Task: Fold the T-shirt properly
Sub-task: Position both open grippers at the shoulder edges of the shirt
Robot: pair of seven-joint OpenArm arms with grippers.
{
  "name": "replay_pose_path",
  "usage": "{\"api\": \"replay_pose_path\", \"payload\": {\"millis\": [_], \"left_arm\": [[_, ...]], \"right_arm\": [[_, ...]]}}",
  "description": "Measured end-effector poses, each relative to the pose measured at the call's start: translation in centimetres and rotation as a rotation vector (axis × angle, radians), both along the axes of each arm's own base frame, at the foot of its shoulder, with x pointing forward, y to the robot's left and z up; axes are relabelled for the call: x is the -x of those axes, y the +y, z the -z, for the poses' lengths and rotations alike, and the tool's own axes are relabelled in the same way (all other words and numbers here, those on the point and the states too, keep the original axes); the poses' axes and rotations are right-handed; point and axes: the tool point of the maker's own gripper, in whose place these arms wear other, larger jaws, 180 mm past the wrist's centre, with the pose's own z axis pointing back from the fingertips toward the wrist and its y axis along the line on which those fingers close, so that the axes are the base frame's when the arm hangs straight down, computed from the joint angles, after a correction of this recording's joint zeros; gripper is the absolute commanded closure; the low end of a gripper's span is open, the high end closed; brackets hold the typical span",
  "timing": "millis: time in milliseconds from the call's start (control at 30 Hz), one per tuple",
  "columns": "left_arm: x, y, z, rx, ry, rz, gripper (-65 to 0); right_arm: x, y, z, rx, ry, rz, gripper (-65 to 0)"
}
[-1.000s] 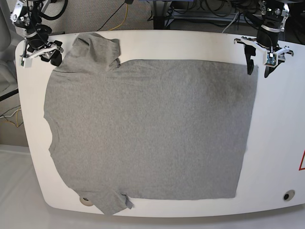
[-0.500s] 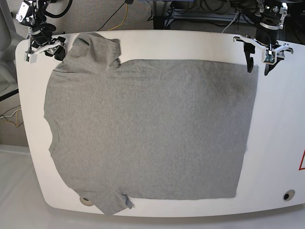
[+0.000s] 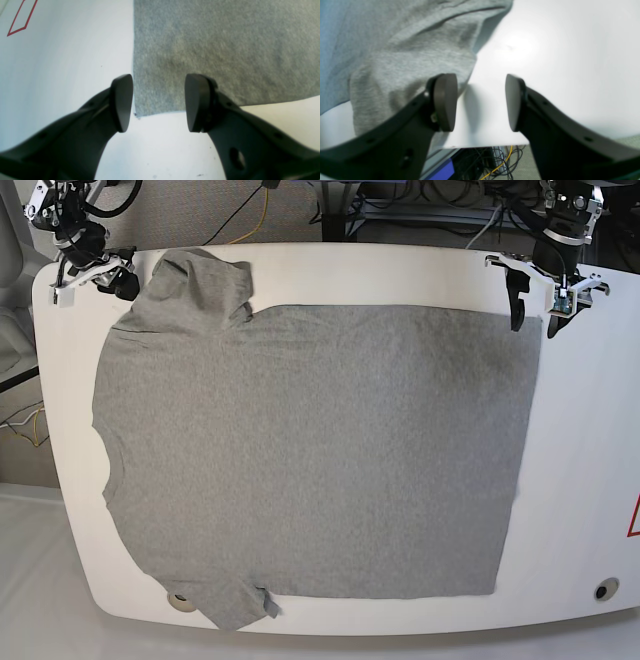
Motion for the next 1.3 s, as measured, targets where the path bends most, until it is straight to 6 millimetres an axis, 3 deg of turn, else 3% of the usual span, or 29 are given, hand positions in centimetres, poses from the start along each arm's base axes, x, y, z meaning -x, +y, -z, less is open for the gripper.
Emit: {"api": "replay_pose_path", "payload": {"millis": [167,367,600,1300], "left_arm": [[-0.3,0.0,0.1,0.029,0.0,-0.023,-32.6],[0.9,1.8,3.4,0.142,0.133,-0.147,-32.3],[1.7,3.5,4.9,0.167,0.171,-0.214,-32.4],[1.4,2.7,4.4,0.166,0.156,-0.179,-32.7]], "right_arm": [[0.0,0.1,0.0,0.004,0.001,0.002,-29.8],[-0.2,1.0,0.1,-0.032,-0.033,0.021,-29.7],[-0.1,1.5,0.2,-0.043,-0.041,0.018,-29.3],[-0.4,3.8,0.4,-0.081,-0.062,-0.028,-29.7]]}}
